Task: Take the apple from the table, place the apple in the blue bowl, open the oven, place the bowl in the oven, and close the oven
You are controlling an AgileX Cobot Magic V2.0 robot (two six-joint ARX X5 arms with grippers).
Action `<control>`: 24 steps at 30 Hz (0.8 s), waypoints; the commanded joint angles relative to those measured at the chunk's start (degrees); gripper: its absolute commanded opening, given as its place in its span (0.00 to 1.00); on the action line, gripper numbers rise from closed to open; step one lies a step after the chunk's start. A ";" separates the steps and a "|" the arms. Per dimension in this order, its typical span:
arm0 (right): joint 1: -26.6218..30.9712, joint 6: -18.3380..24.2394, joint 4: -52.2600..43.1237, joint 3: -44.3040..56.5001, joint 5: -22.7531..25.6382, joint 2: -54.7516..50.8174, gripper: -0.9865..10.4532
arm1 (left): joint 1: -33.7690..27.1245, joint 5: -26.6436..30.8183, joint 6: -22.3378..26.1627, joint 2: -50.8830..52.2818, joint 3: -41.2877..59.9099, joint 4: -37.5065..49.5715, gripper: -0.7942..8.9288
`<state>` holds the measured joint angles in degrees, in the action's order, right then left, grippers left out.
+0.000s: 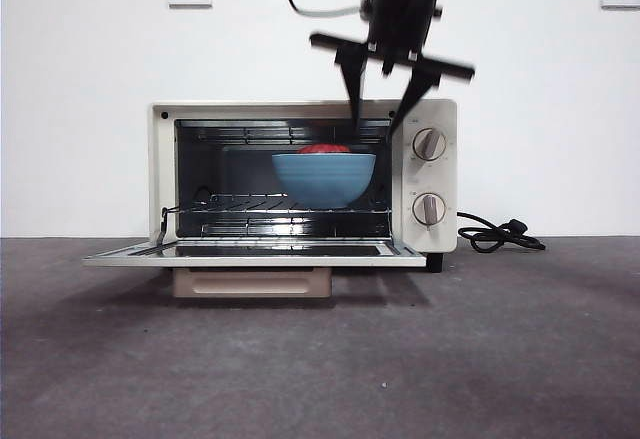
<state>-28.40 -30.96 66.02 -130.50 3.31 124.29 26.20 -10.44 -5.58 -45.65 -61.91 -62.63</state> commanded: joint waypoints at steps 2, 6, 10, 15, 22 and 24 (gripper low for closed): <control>-1.77 13.03 3.67 -0.72 3.45 -4.68 0.18 | -0.42 -0.02 0.87 -1.75 0.24 2.05 0.07; -2.78 16.85 6.43 -0.72 9.70 -9.09 0.12 | -2.19 -0.48 1.31 -4.17 0.48 3.23 0.07; -2.78 21.42 7.34 -0.72 10.03 -15.13 0.08 | -5.16 -5.07 1.77 -6.29 2.23 5.79 0.07; -2.75 28.09 10.23 -0.72 10.75 -22.45 0.08 | -11.32 -11.43 1.66 -8.57 8.81 12.85 0.07; -2.64 31.41 11.69 -0.66 12.11 -31.15 0.08 | -21.44 -26.01 -1.97 -17.25 18.56 24.24 0.07; -2.67 32.59 11.76 -0.35 11.82 -32.89 0.08 | -23.61 -30.03 -1.97 -21.11 19.02 25.92 0.07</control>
<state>-31.05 -0.03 77.43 -131.20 15.14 91.57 3.18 -38.50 -6.79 -65.73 -43.27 -37.65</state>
